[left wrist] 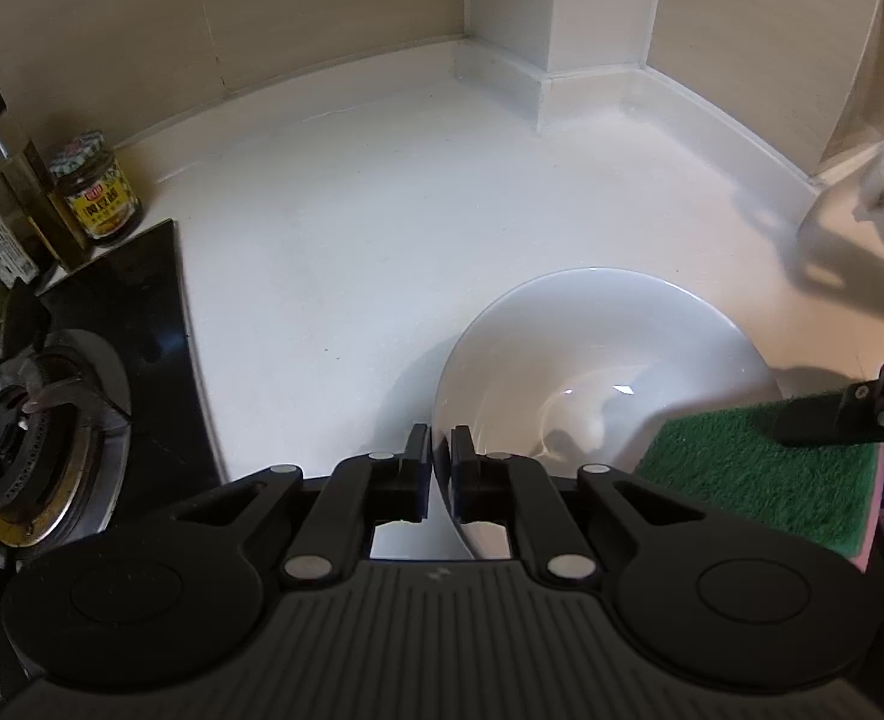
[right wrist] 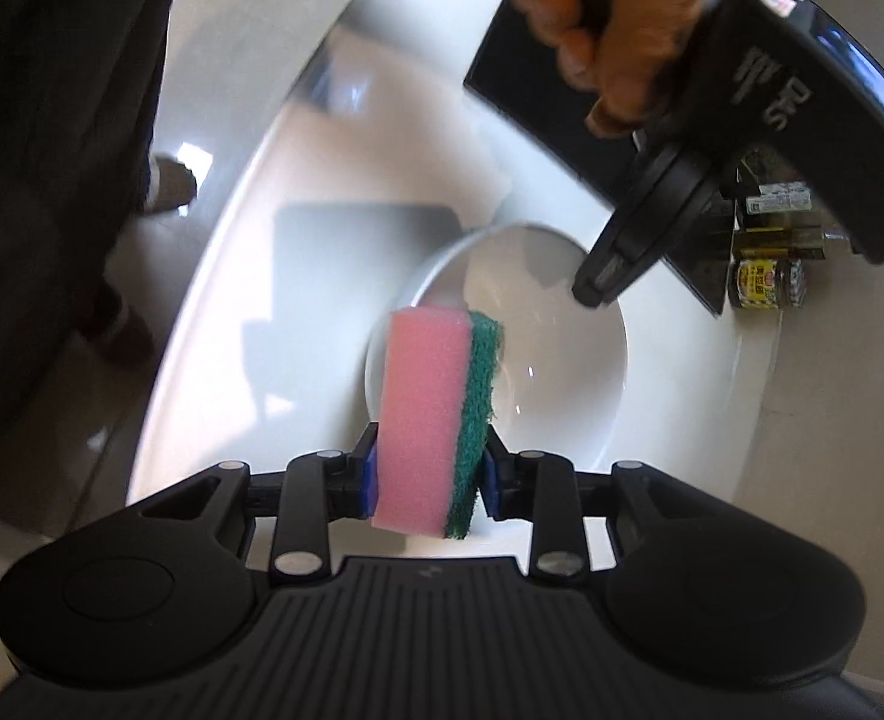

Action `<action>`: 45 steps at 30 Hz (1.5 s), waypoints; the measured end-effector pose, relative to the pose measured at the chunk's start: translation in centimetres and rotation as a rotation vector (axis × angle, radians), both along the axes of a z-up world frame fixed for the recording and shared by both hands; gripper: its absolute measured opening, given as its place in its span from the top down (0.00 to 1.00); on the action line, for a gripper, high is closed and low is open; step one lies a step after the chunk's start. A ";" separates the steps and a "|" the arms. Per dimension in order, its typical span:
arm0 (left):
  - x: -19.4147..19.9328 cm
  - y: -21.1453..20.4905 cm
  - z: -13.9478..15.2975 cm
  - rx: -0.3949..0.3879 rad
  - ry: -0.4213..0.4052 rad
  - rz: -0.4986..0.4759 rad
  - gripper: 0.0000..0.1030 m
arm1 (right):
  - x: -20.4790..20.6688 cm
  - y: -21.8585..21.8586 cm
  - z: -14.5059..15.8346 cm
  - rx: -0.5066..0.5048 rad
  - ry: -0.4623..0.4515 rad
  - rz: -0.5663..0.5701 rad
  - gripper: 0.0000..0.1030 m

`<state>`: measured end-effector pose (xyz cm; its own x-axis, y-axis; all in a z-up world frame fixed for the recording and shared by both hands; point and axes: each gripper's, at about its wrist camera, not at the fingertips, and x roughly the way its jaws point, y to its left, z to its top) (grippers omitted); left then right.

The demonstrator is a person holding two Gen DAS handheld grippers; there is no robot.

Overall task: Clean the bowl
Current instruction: 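Keep the bowl tilted with the left gripper while the right tool scrubs the bowl bottom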

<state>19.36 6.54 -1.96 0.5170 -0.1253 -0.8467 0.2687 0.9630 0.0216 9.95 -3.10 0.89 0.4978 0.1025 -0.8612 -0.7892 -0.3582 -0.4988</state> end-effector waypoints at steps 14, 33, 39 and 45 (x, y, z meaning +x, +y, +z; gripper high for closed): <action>-1.5 -1.3 -0.2 0.068 -0.024 0.005 0.94 | -0.5 1.2 -0.3 0.104 0.026 -0.043 0.73; -0.5 -1.6 -0.4 0.085 -0.003 -0.036 0.93 | -0.3 0.0 -0.3 0.089 0.018 -0.042 0.73; 0.2 -0.7 -0.3 -0.002 0.012 0.003 0.93 | -0.1 -0.2 -0.6 0.027 -0.010 -0.028 0.73; -3.1 0.3 -0.3 -0.080 -0.005 0.106 0.92 | 0.4 0.0 -0.7 0.033 -0.009 -0.091 0.73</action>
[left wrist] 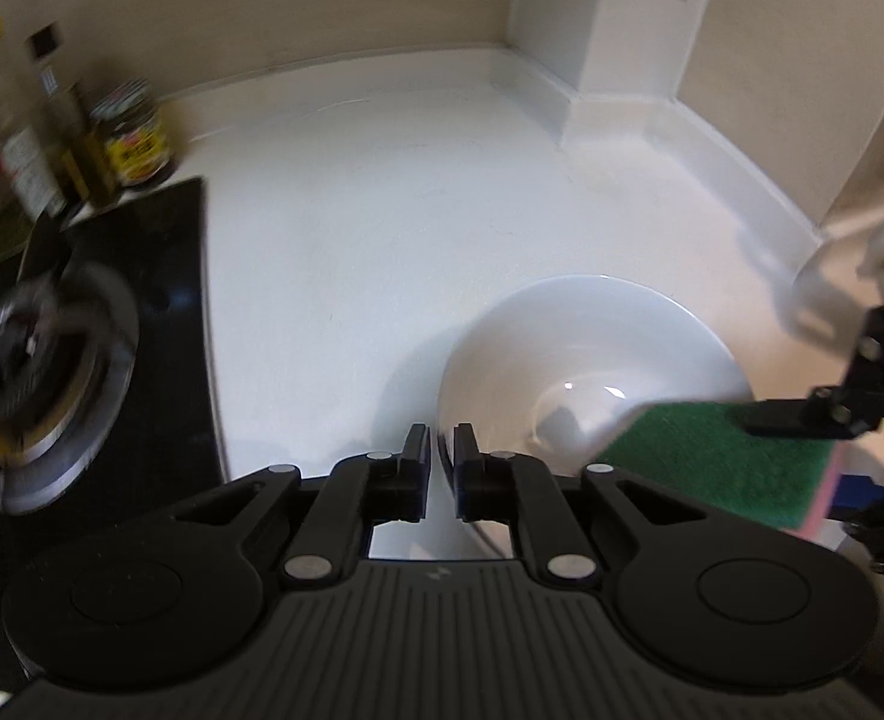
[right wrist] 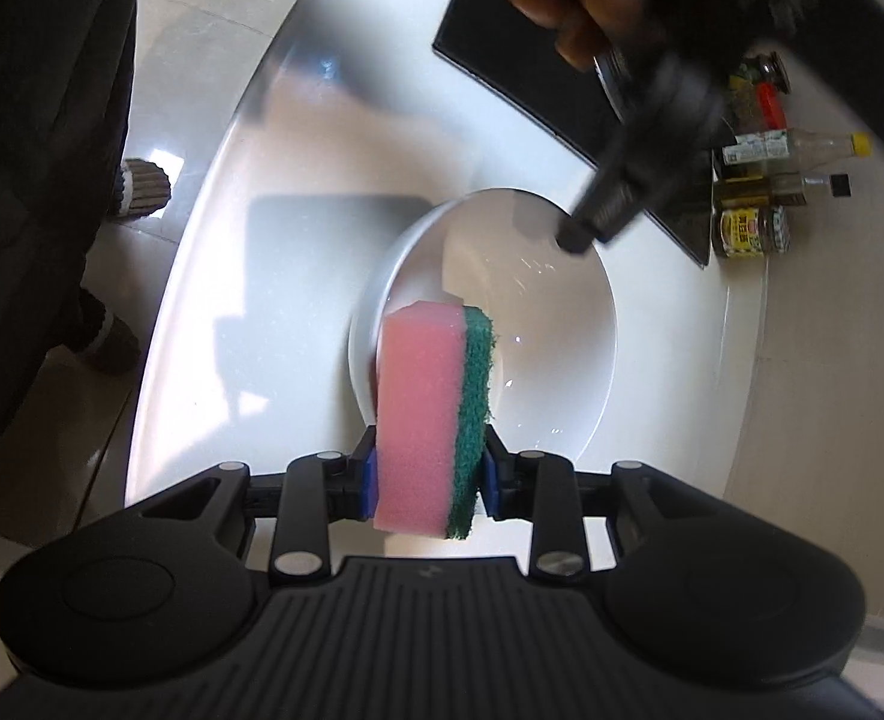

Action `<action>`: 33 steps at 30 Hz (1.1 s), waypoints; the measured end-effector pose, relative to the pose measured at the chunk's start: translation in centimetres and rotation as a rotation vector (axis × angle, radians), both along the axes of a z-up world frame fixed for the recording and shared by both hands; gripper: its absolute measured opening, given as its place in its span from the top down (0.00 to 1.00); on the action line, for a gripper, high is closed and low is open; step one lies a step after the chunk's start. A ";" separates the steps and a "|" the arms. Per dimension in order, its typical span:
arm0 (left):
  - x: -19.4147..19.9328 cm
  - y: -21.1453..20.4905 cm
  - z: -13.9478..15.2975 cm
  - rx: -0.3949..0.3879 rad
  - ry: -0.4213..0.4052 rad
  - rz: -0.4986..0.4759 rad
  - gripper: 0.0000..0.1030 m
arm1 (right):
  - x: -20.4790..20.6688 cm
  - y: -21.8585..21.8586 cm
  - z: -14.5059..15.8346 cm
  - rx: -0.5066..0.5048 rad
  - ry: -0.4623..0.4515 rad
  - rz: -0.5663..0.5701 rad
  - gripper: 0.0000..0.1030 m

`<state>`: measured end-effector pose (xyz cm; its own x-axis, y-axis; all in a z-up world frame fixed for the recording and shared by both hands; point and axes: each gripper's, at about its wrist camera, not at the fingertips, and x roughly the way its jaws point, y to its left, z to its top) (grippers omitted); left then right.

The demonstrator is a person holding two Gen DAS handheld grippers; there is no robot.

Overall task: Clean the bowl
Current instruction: 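Keep the bowl tilted with the left gripper while the right tool scrubs the bowl bottom, then lift the pink-and-green sponge up out of the bowl with the right gripper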

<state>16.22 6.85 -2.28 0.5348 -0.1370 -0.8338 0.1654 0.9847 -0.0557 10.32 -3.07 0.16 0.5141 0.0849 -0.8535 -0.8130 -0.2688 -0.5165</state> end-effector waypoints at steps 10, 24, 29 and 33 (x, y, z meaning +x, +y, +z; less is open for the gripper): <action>1.7 -0.9 -0.5 0.072 -0.018 -0.129 0.95 | -0.9 1.0 1.0 0.045 0.049 -0.020 0.73; 1.3 -1.1 -1.1 0.067 -0.036 -0.204 0.94 | 1.9 2.9 -0.5 -0.026 -0.004 -0.136 0.74; 1.8 -0.6 -1.2 0.036 -0.031 -0.182 0.95 | 0.8 1.5 1.7 0.006 0.133 -0.107 0.74; 1.9 -0.4 -1.2 0.029 -0.031 -0.185 0.95 | 0.6 -0.3 2.4 -0.028 0.097 -0.112 0.74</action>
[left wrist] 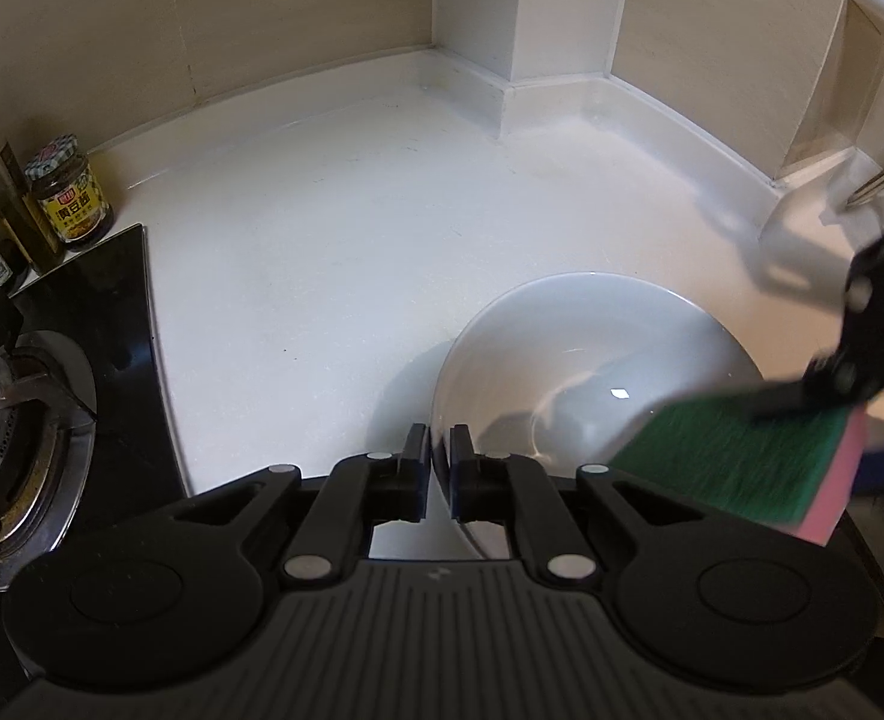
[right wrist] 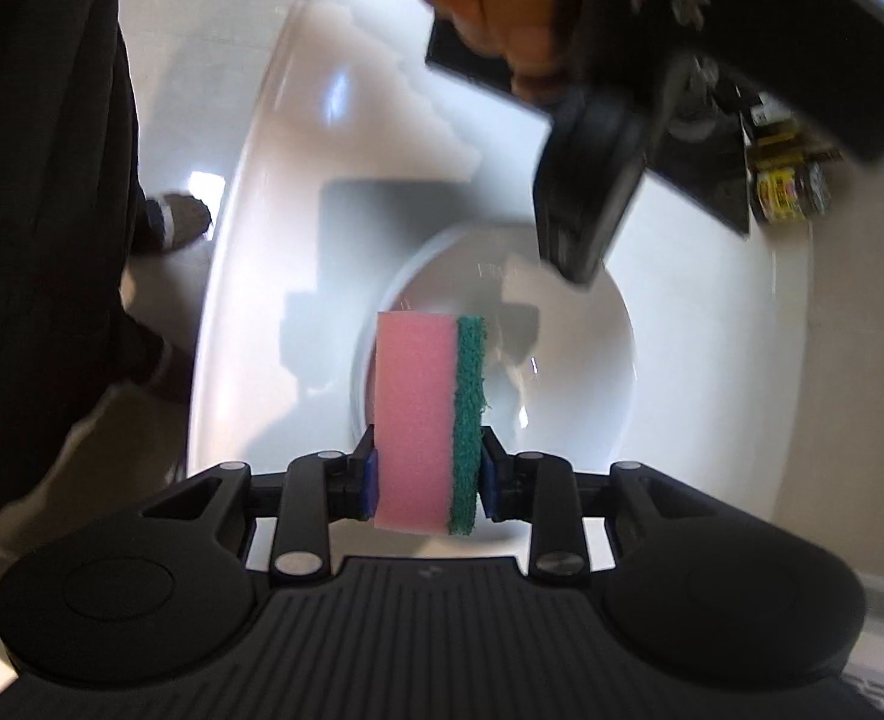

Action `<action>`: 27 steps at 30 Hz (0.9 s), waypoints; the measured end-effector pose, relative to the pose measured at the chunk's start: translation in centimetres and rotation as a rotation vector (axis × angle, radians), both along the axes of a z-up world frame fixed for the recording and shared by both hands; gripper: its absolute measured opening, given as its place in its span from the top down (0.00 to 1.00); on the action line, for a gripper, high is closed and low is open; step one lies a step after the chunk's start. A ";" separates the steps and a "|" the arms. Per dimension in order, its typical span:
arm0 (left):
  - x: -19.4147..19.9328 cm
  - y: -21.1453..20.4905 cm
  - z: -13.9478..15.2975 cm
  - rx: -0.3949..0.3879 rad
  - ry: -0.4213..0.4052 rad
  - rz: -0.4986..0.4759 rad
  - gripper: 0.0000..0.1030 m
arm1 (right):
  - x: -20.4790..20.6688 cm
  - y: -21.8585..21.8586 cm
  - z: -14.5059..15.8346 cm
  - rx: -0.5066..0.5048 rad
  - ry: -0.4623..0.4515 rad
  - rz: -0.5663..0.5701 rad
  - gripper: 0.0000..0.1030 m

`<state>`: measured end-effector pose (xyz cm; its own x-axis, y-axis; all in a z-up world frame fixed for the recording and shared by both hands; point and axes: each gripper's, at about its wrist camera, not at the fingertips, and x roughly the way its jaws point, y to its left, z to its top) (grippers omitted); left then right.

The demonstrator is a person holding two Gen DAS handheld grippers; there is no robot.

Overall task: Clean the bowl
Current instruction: 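Lift the pink-and-green sponge up out of the bowl with the right gripper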

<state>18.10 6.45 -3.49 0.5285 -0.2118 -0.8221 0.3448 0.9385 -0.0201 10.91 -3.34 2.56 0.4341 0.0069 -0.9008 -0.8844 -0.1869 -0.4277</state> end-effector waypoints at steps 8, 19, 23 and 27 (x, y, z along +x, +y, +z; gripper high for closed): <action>-0.3 -0.9 0.0 0.047 -0.010 -0.012 0.95 | 1.1 -2.3 1.4 0.203 -0.043 -0.226 0.74; -0.1 -1.1 0.0 0.040 -0.002 0.025 0.96 | 3.0 -5.5 3.9 0.556 -0.018 -0.530 0.74; -0.3 -1.5 -0.1 0.060 -0.015 0.021 0.95 | 4.1 -9.6 6.8 0.747 0.031 -0.682 0.74; -0.2 -1.3 -0.2 0.053 -0.021 0.014 0.95 | 6.8 -12.8 7.5 0.771 0.050 -0.855 0.74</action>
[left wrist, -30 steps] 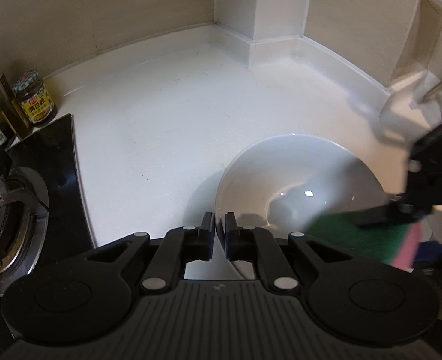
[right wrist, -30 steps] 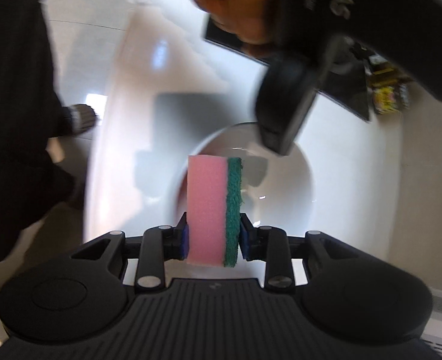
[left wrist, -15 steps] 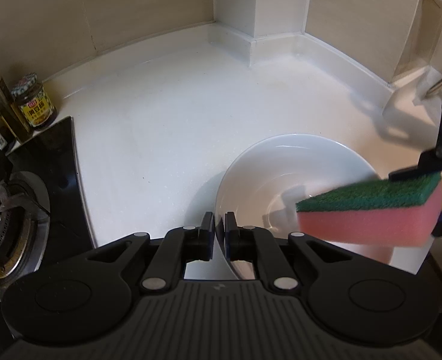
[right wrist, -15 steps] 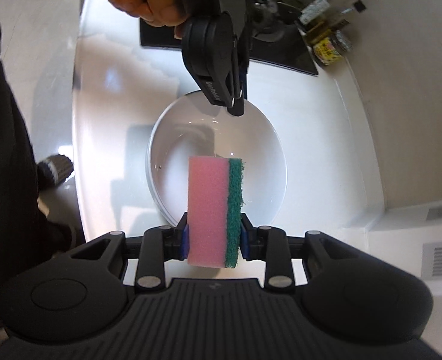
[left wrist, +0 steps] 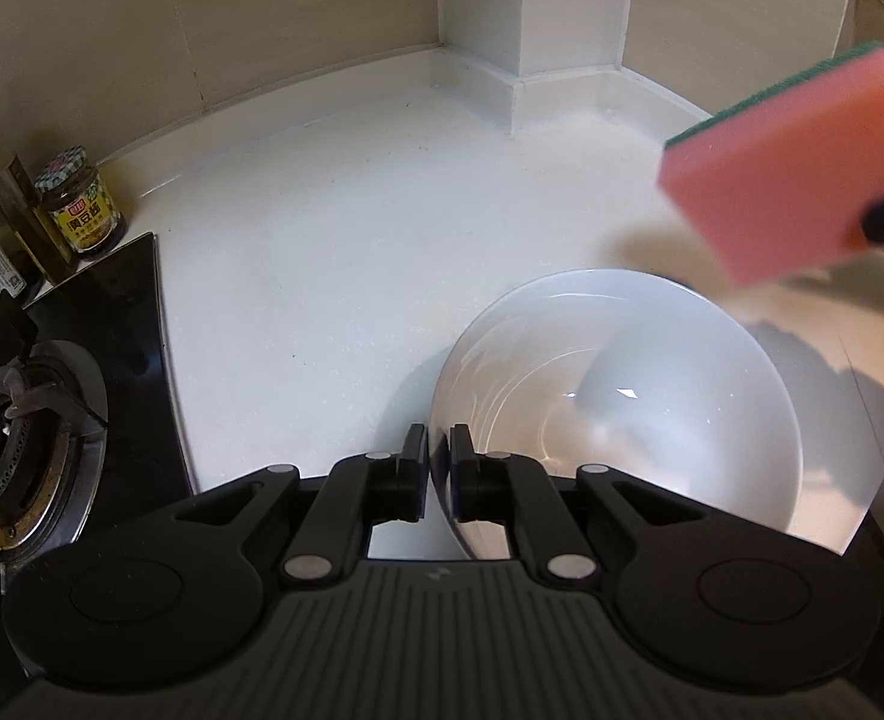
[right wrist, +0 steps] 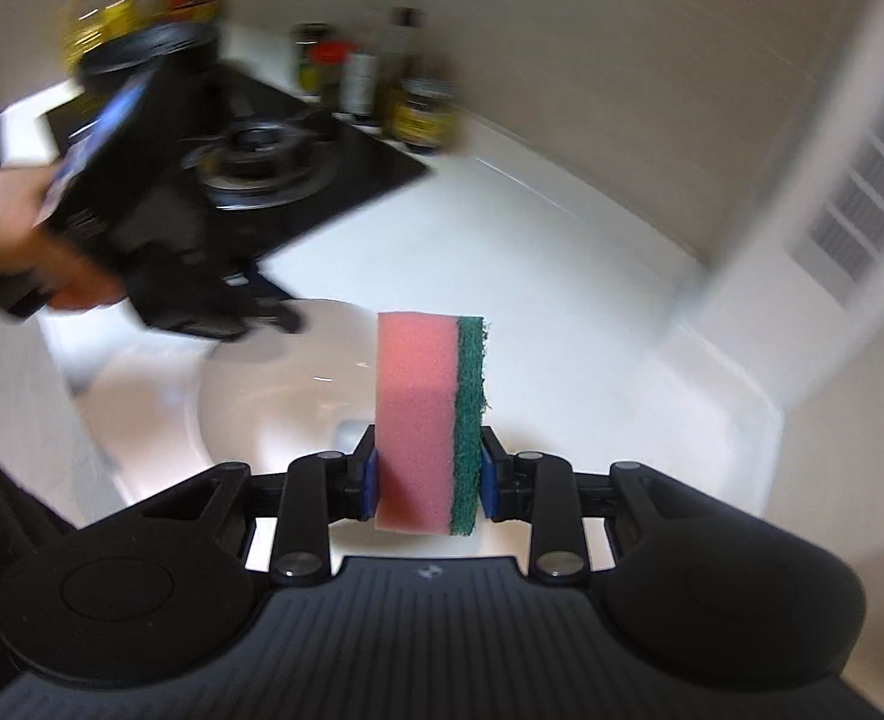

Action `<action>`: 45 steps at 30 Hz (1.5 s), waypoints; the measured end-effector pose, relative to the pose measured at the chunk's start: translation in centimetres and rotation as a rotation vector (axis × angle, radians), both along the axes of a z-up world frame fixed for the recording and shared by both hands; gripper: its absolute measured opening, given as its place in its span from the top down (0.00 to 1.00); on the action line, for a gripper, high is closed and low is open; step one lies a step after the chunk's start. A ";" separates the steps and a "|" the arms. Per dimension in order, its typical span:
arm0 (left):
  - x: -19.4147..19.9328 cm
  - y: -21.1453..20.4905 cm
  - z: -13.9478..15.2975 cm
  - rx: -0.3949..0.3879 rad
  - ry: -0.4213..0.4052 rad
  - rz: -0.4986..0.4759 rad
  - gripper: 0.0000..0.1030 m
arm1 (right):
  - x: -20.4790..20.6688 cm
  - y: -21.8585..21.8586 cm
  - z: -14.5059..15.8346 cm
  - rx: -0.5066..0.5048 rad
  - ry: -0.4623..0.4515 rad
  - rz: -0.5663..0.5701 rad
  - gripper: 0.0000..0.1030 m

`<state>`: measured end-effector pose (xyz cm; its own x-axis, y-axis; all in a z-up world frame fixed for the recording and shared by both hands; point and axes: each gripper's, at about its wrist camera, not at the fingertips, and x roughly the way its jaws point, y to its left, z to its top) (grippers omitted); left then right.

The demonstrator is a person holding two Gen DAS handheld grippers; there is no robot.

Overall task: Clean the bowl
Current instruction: 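Lift the pink-and-green sponge up out of the bowl with the right gripper, then hold the bowl with the left gripper while the right tool holds the sponge above its rim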

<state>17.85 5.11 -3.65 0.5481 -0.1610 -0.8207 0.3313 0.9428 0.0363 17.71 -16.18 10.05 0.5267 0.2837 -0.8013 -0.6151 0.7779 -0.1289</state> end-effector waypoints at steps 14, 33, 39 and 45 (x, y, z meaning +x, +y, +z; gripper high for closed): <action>1.3 -0.5 -0.4 0.028 -0.035 -0.211 0.95 | 5.0 -2.9 -5.9 0.093 0.348 -0.147 0.74; 0.7 -2.9 -0.5 0.034 -0.044 -0.201 0.92 | 7.2 -1.6 -7.7 0.050 0.431 -0.156 0.74; 1.1 -2.2 -1.6 -0.036 -0.015 -0.082 0.91 | 6.7 -1.8 -7.6 0.081 0.421 -0.176 0.73; 1.9 -2.8 -2.0 0.042 -0.016 -0.130 0.87 | 6.9 -2.9 -7.9 0.170 0.480 -0.213 0.73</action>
<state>19.73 2.33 -5.64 0.5380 -0.1975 -0.8195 0.4494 0.8897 0.0806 24.57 -19.12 2.12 0.1730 0.3575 -0.9178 -0.4008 0.8767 0.2660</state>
